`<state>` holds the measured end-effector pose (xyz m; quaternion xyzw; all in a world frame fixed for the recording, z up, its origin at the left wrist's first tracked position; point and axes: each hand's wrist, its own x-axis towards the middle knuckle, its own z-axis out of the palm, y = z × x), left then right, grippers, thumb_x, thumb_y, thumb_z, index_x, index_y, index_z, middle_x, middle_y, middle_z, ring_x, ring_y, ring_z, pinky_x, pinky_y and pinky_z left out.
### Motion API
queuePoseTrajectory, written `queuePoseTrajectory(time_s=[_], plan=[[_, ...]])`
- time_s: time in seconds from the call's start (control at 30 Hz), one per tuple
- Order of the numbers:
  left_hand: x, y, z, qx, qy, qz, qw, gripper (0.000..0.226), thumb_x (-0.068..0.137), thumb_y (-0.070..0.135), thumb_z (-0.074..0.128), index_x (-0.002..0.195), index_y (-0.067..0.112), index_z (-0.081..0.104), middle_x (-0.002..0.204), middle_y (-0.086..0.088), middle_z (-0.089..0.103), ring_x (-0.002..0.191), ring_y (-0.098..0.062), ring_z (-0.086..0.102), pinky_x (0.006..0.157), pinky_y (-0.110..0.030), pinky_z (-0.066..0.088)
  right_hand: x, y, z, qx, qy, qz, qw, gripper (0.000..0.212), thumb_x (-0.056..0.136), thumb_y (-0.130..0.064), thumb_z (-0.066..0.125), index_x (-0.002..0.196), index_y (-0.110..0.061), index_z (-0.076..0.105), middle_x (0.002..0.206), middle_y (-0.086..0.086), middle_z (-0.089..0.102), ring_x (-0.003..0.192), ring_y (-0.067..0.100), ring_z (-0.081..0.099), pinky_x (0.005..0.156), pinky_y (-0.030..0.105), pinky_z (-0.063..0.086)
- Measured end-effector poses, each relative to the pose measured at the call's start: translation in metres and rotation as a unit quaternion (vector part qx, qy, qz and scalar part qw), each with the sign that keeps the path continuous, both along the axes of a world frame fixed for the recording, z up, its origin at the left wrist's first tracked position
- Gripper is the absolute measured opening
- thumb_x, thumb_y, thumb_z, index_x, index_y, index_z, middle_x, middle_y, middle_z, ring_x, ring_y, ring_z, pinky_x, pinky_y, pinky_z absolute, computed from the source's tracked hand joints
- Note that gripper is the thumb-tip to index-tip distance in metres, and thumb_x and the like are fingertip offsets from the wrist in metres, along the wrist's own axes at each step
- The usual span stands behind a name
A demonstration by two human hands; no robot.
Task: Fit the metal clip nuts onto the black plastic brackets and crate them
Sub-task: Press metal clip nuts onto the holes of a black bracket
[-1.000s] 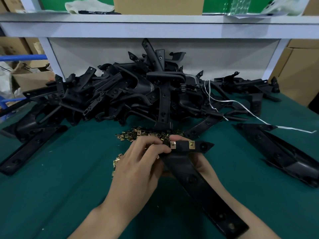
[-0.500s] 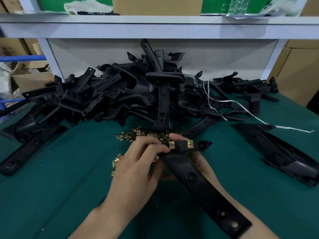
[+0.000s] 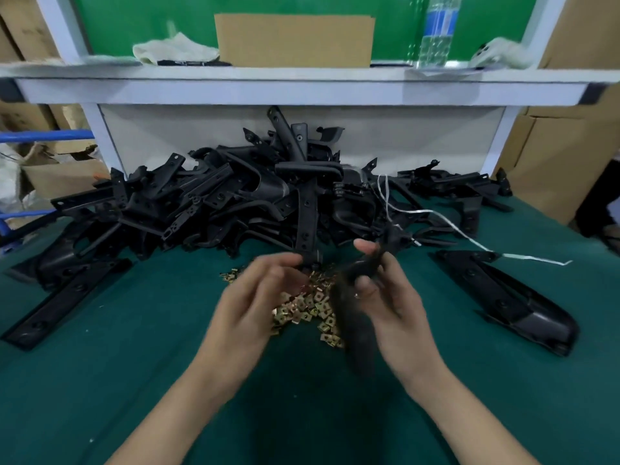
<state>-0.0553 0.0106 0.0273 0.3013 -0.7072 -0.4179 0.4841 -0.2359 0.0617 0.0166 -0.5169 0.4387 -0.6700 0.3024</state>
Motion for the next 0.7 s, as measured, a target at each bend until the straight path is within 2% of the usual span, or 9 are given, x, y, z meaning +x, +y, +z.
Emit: queuePoseTrajectory(time_s=[0.03, 0.1, 0.13, 0.2, 0.3, 0.4, 0.47, 0.57, 0.7], plan=[[0.001, -0.004, 0.011, 0.048, 0.016, -0.005, 0.999, 0.029, 0.104, 0.029, 0.043, 0.109, 0.026, 0.071, 0.1, -0.001, 0.075, 0.1, -0.021, 0.069, 0.088, -0.033, 0.054, -0.002, 0.004, 0.002, -0.016, 0.037, -0.029, 0.999, 0.037, 0.094, -0.031, 0.063, 0.131, -0.032, 0.058, 0.105, -0.01, 0.068, 0.099, 0.018, 0.066, 0.086, 0.022, 0.053], [0.001, -0.007, 0.034, 0.128, 0.001, -0.033, 0.991, 0.023, 0.107, 0.023, 0.046, 0.104, 0.025, 0.069, 0.09, -0.001, 0.077, 0.101, -0.031, 0.069, 0.093, -0.041, 0.053, -0.012, 0.013, -0.001, -0.016, 0.113, -0.086, 0.99, 0.046, 0.099, -0.013, 0.059, 0.132, -0.044, 0.059, 0.106, -0.006, 0.062, 0.099, 0.015, 0.063, 0.089, 0.022, 0.05], [0.003, -0.004, 0.042, 0.112, -0.013, -0.054, 0.992, 0.018, 0.106, 0.026, 0.05, 0.107, 0.026, 0.067, 0.092, 0.002, 0.076, 0.099, -0.028, 0.069, 0.095, -0.041, 0.053, -0.014, 0.019, 0.003, -0.016, 0.149, -0.097, 0.984, 0.052, 0.098, -0.007, 0.06, 0.13, -0.048, 0.058, 0.103, -0.009, 0.061, 0.098, 0.011, 0.062, 0.087, 0.016, 0.046], [0.005, 0.016, 0.05, -0.021, -0.063, -0.096, 0.993, 0.026, 0.096, 0.048, 0.059, 0.12, 0.039, 0.062, 0.108, 0.01, 0.072, 0.099, -0.011, 0.069, 0.09, -0.022, 0.053, -0.02, 0.031, 0.01, -0.007, 0.199, -0.116, 0.973, 0.059, 0.095, -0.004, 0.064, 0.125, -0.055, 0.056, 0.101, -0.015, 0.064, 0.098, 0.004, 0.064, 0.083, 0.008, 0.042], [0.0, 0.044, 0.059, -0.103, -0.148, -0.061, 0.982, 0.038, 0.083, 0.061, 0.067, 0.119, 0.056, 0.055, 0.107, 0.025, 0.066, 0.095, -0.002, 0.065, 0.079, -0.007, 0.046, -0.025, 0.055, 0.024, 0.015, 0.236, -0.13, 0.963, 0.048, 0.093, -0.017, 0.07, 0.112, -0.058, 0.053, 0.103, -0.019, 0.067, 0.103, 0.002, 0.061, 0.082, 0.005, 0.039], [-0.013, 0.061, 0.069, -0.163, -0.168, -0.03, 0.972, 0.029, 0.086, 0.046, 0.069, 0.113, 0.049, 0.059, 0.102, 0.027, 0.063, 0.094, 0.002, 0.062, 0.077, -0.008, 0.044, -0.026, 0.079, 0.043, 0.023, 0.276, -0.157, 0.948, 0.036, 0.089, -0.036, 0.071, 0.108, -0.061, 0.054, 0.103, -0.021, 0.059, 0.106, -0.002, 0.055, 0.082, 0.004, 0.036], [-0.02, 0.074, 0.073, -0.197, -0.178, -0.017, 0.964, 0.024, 0.088, 0.042, 0.068, 0.11, 0.047, 0.06, 0.1, 0.029, 0.062, 0.093, 0.003, 0.061, 0.075, -0.011, 0.044, -0.028, 0.097, 0.052, 0.012, 0.295, -0.178, 0.939, 0.038, 0.089, -0.036, 0.071, 0.106, -0.064, 0.052, 0.103, -0.026, 0.054, 0.106, -0.004, 0.052, 0.082, 0.003, 0.035], [-0.036, 0.097, 0.076, -0.248, -0.205, 0.011, 0.947, 0.027, 0.09, 0.052, 0.056, 0.114, 0.042, 0.06, 0.101, 0.022, 0.058, 0.093, 0.001, 0.057, 0.073, -0.019, 0.044, -0.035, 0.125, 0.058, -0.021, 0.3, -0.206, 0.931, 0.045, 0.092, -0.029, 0.07, 0.107, -0.065, 0.049, 0.109, -0.038, 0.052, 0.109, -0.004, 0.049, 0.083, 0.002, 0.032], [-0.069, 0.134, 0.075, -0.317, -0.193, 0.044, 0.928, 0.03, 0.097, 0.031, 0.053, 0.12, 0.015, 0.064, 0.101, 0.005, 0.059, 0.093, -0.013, 0.051, 0.077, -0.025, 0.041, -0.046, 0.161, 0.061, -0.037, 0.29, -0.225, 0.929, 0.027, 0.095, -0.03, 0.057, 0.112, -0.05, 0.052, 0.112, -0.02, 0.059, 0.11, 0.007, 0.055, 0.088, 0.012, 0.038]])
